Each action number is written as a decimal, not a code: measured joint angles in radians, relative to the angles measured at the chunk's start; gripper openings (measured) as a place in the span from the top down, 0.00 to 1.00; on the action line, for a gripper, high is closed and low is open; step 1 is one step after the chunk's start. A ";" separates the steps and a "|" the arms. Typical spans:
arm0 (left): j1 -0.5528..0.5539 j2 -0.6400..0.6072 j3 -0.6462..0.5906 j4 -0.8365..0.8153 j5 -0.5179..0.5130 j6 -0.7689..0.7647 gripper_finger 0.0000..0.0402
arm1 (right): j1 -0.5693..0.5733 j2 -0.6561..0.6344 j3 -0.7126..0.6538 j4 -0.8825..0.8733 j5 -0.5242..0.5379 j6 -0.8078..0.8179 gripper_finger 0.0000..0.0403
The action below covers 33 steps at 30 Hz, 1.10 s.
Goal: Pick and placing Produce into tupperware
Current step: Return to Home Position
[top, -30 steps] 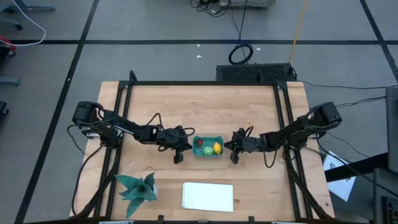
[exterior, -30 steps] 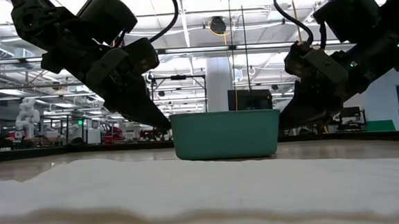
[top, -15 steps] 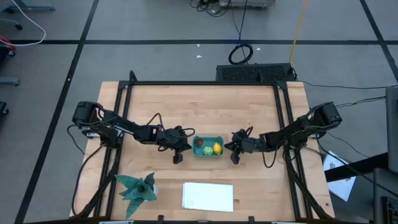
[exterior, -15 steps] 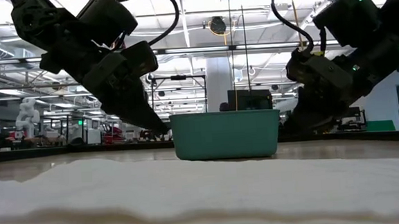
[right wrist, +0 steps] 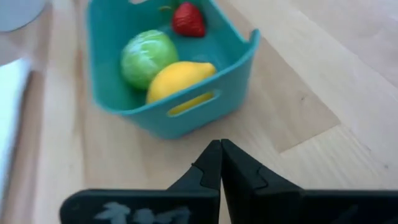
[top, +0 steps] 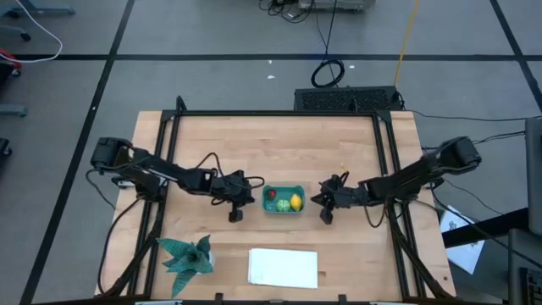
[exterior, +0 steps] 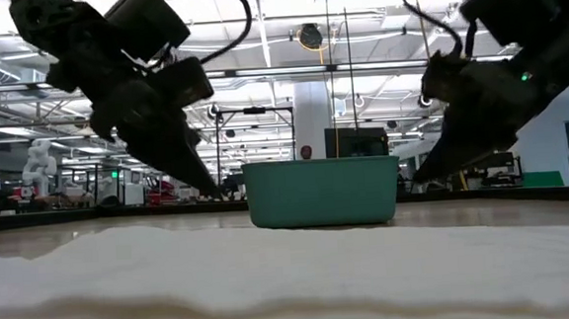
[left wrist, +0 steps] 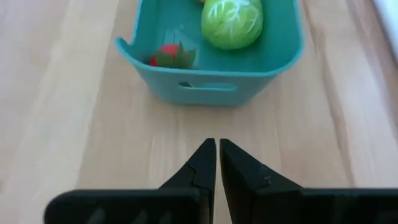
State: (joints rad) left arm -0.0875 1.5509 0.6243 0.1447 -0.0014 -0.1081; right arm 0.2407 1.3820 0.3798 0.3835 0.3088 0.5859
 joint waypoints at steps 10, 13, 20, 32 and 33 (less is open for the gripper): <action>-0.005 -0.264 0.000 -0.209 -0.047 0.113 0.94 | 0.089 -0.222 0.000 -0.091 -0.056 -0.157 1.00; -0.013 -0.357 0.000 -0.266 -0.083 0.150 0.94 | 0.101 -0.288 0.000 -0.099 -0.079 -0.233 1.00; -0.032 -0.571 0.000 -0.363 -0.187 0.193 0.94 | 0.094 -0.485 0.000 -0.195 -0.079 -0.382 1.00; -0.032 -0.876 0.000 -0.441 -0.231 0.258 0.94 | 0.000 -0.805 0.000 -0.342 -0.110 -0.531 1.00; -0.031 -0.893 0.000 -0.441 -0.235 0.266 0.94 | -0.016 -0.821 0.000 -0.345 -0.129 -0.536 1.00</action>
State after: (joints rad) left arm -0.1184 0.6575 0.6247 -0.2961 -0.2361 0.1581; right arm 0.2243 0.5613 0.3798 0.0382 0.1799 0.0499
